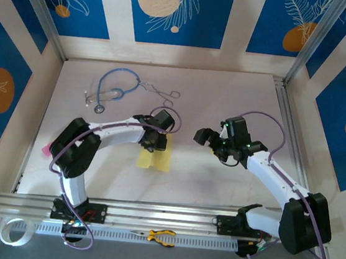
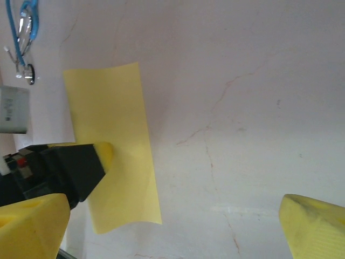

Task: Fold a paper plane with a square sheet of paper (pick it up from the middle)
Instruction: First fold the square sheet of paper in half at the center of the table.

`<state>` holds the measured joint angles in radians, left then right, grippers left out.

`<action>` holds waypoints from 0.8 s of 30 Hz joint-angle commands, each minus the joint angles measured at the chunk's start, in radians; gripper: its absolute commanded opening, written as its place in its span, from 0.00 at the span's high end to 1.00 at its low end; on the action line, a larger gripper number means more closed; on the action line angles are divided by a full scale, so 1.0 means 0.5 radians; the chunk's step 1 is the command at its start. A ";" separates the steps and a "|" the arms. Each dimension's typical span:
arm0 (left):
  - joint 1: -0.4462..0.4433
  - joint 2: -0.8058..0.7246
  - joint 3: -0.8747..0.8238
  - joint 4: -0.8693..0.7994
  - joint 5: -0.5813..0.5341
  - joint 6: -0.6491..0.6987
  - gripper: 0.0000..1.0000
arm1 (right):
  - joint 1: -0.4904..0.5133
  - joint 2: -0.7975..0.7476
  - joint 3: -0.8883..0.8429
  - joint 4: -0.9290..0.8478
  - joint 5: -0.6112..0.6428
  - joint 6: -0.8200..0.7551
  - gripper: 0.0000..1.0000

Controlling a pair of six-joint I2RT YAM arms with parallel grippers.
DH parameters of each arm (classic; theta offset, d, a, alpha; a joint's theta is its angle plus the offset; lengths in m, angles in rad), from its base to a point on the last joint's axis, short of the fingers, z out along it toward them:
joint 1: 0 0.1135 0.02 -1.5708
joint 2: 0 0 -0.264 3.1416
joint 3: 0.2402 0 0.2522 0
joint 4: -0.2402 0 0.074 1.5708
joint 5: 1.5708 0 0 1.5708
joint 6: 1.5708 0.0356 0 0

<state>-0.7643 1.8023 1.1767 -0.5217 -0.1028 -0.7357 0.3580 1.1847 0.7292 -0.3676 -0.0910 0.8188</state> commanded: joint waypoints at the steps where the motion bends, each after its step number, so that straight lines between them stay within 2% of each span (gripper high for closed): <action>1: -0.019 -0.048 0.003 0.099 0.127 -0.021 0.64 | -0.030 -0.075 0.048 -0.164 0.119 0.099 0.00; 6: -0.019 -0.136 0.019 0.185 0.297 -0.080 0.64 | -0.113 -0.184 -0.018 -0.177 0.161 0.132 0.00; 8: -0.020 -0.179 0.001 0.225 0.347 -0.132 0.63 | -0.149 -0.238 -0.087 -0.062 0.057 0.079 0.00; 11: -0.017 -0.232 -0.042 0.361 0.521 -0.188 0.61 | -0.255 -0.288 -0.184 0.173 -0.291 0.017 0.00; 15: -0.015 -0.261 -0.108 0.606 0.782 -0.279 0.60 | -0.334 -0.292 -0.199 0.289 -0.496 0.014 0.00; 20: 0.001 -0.213 -0.241 0.987 1.024 -0.448 0.60 | -0.352 -0.292 -0.178 0.331 -0.637 -0.014 0.02; 24: 0.010 -0.147 -0.328 1.150 1.049 -0.541 0.61 | -0.351 -0.289 -0.202 0.396 -0.711 0.010 0.04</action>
<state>-0.7635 1.7000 1.0409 -0.0582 0.3584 -0.9470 0.1875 1.0508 0.6365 -0.2123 -0.3653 0.8322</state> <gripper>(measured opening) 0.392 0.964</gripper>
